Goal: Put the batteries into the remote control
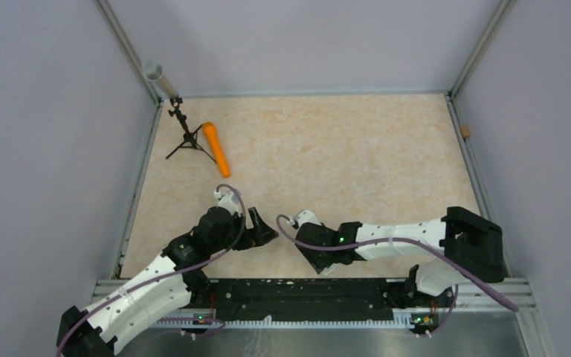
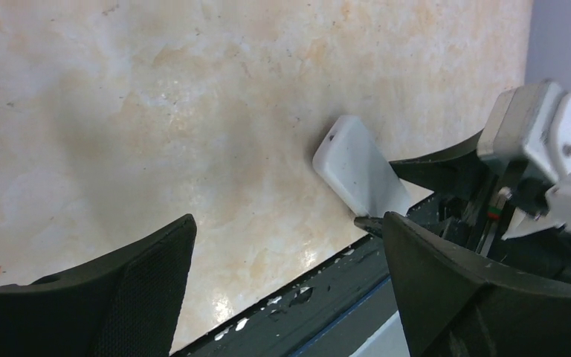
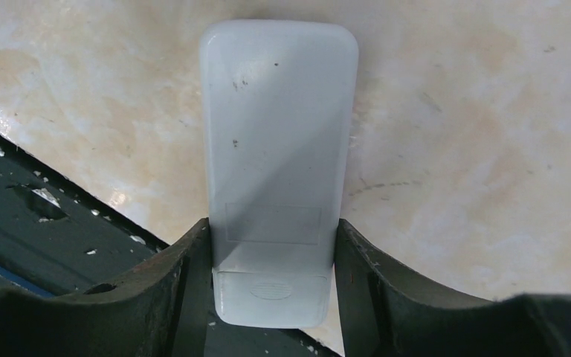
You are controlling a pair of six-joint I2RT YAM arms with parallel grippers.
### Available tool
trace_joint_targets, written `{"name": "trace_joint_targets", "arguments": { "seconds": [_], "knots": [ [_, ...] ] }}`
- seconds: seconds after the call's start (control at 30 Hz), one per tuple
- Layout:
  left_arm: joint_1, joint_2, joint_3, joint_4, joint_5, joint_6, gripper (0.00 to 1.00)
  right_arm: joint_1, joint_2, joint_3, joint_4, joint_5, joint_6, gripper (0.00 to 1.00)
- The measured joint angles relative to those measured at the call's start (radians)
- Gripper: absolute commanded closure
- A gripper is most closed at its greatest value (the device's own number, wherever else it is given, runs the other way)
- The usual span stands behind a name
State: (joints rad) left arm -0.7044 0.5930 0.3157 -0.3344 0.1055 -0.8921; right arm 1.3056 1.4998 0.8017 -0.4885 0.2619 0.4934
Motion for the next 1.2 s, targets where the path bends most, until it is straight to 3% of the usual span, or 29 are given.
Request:
{"name": "trace_joint_targets", "arguments": {
  "seconds": [0.33, 0.6, 0.83, 1.2],
  "knots": [
    [0.072, 0.062, 0.0, 0.139, 0.098, 0.004, 0.01, -0.132, -0.233, -0.043, -0.004, -0.044, 0.006, 1.0],
    [0.172, 0.183, -0.03, 0.4, 0.294, -0.015, 0.01, -0.264, -0.369, -0.069, 0.058, -0.145, 0.017, 1.0],
    [0.233, 0.269, -0.05, 0.643, 0.451, -0.079, 0.01, -0.398, -0.432, -0.09, 0.196, -0.344, 0.05, 1.0],
    [0.259, 0.336, -0.05, 0.998, 0.596, -0.25, 0.01, -0.423, -0.432, -0.122, 0.52, -0.621, 0.181, 1.0]
  ]
}}
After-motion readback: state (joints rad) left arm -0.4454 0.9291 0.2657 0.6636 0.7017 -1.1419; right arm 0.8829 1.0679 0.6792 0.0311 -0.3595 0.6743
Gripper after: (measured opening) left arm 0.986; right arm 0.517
